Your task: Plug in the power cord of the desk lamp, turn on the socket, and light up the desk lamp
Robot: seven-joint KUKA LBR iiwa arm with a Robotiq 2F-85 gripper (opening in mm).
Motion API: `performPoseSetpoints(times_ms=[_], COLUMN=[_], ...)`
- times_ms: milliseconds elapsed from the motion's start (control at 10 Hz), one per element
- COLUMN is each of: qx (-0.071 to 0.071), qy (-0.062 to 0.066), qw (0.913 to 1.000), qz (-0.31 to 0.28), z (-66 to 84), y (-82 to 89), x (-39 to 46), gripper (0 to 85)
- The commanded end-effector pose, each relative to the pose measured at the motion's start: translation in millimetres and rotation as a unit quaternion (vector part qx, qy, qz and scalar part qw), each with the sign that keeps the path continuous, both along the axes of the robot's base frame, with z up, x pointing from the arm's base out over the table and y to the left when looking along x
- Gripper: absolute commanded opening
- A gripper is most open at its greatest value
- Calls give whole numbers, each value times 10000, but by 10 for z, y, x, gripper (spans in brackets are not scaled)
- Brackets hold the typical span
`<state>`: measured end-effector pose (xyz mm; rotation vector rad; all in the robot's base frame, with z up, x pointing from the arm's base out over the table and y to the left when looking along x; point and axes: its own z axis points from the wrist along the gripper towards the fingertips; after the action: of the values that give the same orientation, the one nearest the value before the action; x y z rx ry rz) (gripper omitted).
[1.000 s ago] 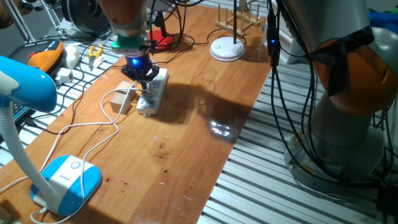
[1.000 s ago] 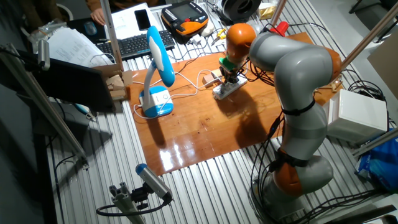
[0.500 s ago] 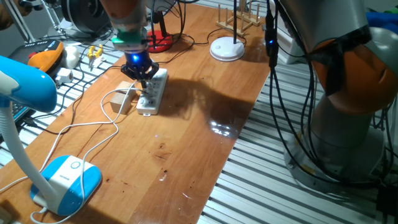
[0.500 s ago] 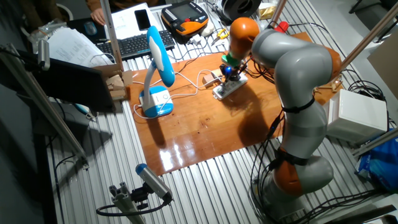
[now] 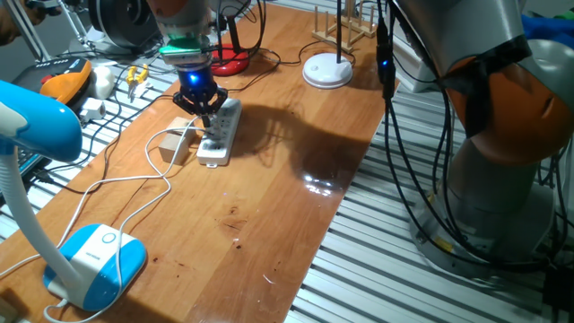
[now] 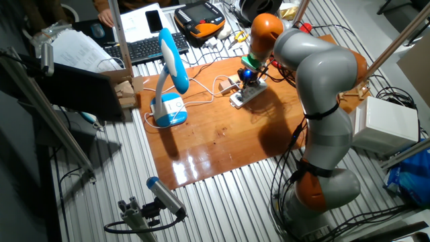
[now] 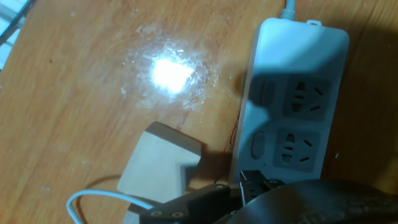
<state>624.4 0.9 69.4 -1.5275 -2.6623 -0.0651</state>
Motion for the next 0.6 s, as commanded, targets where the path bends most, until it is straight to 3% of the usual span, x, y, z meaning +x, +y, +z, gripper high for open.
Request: performPoseSetpoints(times_ms=[0,500], qx=[-3,-10], qy=[18,70], qw=[10000,10000], qz=[-18,9], z=[-5,-42], y=[13,57], x=[6,-27], gripper=[0,0])
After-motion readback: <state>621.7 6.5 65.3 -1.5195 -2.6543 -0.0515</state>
